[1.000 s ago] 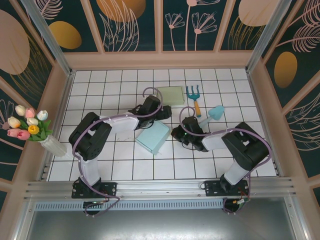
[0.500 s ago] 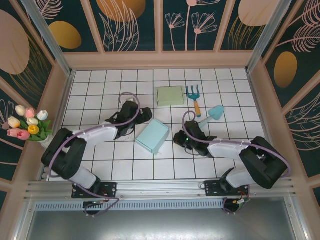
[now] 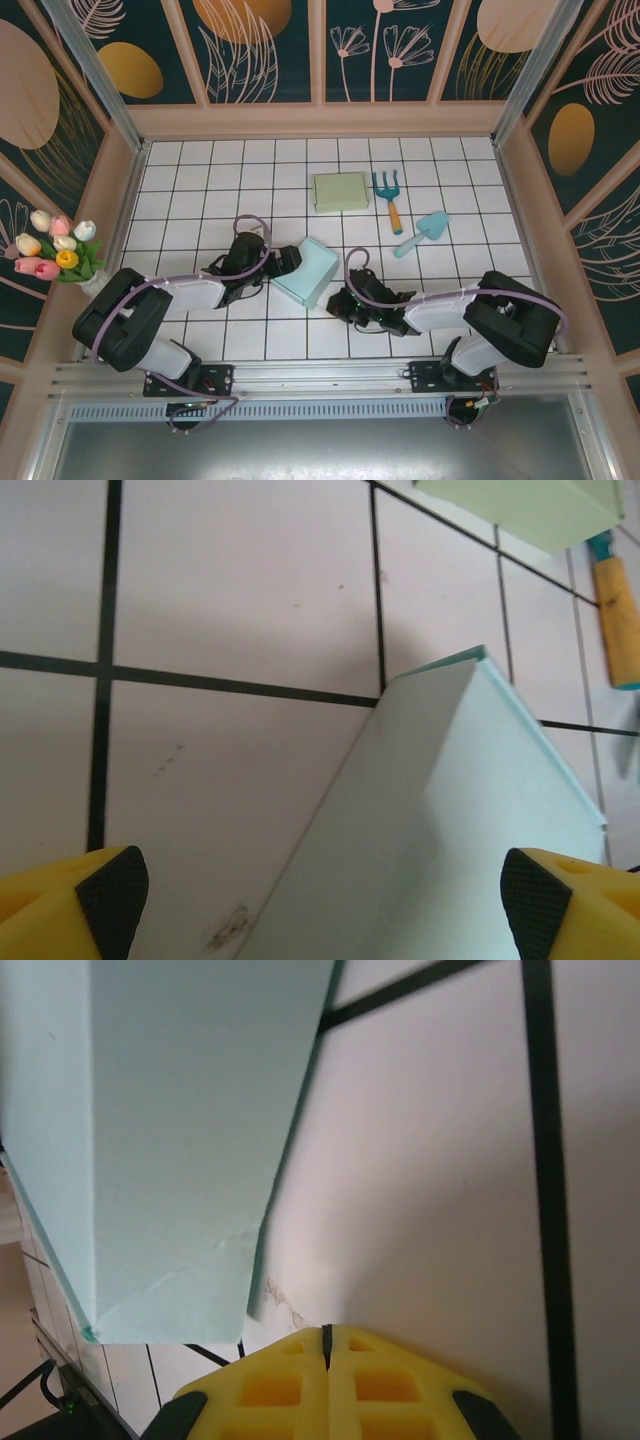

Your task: Fold the paper box

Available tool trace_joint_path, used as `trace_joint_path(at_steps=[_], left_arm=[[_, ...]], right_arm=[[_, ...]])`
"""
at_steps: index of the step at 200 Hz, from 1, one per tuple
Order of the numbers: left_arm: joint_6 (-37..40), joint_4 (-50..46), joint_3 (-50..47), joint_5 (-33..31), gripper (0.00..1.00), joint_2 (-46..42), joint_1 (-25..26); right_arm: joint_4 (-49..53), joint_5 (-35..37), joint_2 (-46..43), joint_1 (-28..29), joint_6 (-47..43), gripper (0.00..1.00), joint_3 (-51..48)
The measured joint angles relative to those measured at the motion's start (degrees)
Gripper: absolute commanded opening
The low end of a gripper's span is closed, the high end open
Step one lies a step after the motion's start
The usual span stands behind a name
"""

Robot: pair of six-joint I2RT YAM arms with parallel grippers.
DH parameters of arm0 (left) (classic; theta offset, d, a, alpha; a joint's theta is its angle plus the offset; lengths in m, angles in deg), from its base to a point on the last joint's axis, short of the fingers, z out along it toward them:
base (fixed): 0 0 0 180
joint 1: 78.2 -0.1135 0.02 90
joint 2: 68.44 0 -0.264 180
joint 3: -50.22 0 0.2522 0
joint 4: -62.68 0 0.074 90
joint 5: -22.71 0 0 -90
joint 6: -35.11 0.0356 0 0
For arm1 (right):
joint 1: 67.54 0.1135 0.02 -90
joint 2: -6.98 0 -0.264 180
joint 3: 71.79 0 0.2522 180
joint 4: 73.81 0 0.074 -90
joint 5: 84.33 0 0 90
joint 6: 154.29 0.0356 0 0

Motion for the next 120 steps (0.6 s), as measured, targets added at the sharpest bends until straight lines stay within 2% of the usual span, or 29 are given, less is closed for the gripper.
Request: trace_joint_path(at_steps=[44, 120], left_arm=[[-1.9, 3.8, -1.3, 2.9, 0.92, 0.0, 0.0], [-3.0, 5.2, -3.8, 1.3, 0.91, -1.3, 1.1]], right_arm=[[-1.3, 0.4, 2.5, 1.0, 1.4, 0.00, 1.6], [-3.7, 0.4, 5.5, 2.9, 3.2, 0.00, 3.2]])
